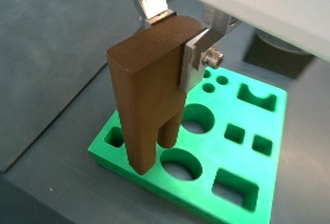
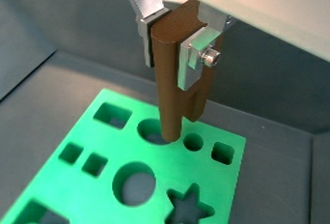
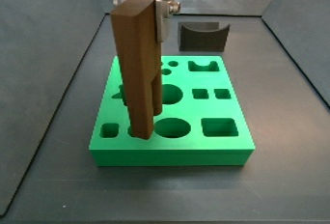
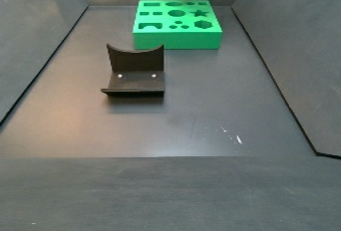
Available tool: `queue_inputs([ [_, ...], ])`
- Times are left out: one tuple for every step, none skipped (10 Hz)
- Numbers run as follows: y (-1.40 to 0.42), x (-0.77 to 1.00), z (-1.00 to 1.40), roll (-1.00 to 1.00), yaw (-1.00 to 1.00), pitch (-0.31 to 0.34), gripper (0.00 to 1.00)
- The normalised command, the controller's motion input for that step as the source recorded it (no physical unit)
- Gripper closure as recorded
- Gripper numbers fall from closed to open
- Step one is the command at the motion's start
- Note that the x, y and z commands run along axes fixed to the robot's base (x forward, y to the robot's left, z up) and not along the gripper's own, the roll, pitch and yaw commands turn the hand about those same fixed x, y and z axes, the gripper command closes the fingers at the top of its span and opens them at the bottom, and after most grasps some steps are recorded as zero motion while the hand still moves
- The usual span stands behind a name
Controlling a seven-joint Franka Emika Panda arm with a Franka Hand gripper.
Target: Insert the square-circle object.
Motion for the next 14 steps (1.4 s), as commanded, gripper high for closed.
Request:
queue_inputs([
  [-0.12, 0.0, 0.0, 0.09, -0.96, 0.0, 1.0],
  [-0.04, 0.0, 0.0, 0.06, -1.0, 0.0, 1.0],
  [0.0, 0.0, 0.0, 0.0, -1.0, 0.0, 1.0],
  [0.0, 0.0, 0.0, 0.0, -1.0, 0.0, 1.0],
  [0.0, 0.0, -0.11, 0.06, -1.0, 0.0, 1.0],
  [0.0, 0.0, -0.19, 0.09, -1.0, 0.0, 1.0],
  [0.0, -0.01, -0.23, 0.08, -1.0, 0.0, 1.0],
  [0.0, -0.02, -0.22, 0.08, -1.0, 0.0, 1.0],
  [0.0, -0.03, -0.22, 0.08, -1.0, 0.0, 1.0],
  [0.0, -0.03, -0.21, 0.08, -1.0, 0.0, 1.0],
  [-0.02, -0.05, -0.18, 0.08, -1.0, 0.007, 1.0],
  [-0.07, -0.08, -0.22, 0.03, -0.92, 0.019, 1.0],
  [-0.06, -0.09, -0.22, 0.01, -0.91, 0.0, 1.0],
  [-0.07, -0.11, -0.21, 0.01, -0.9, 0.0, 1.0],
])
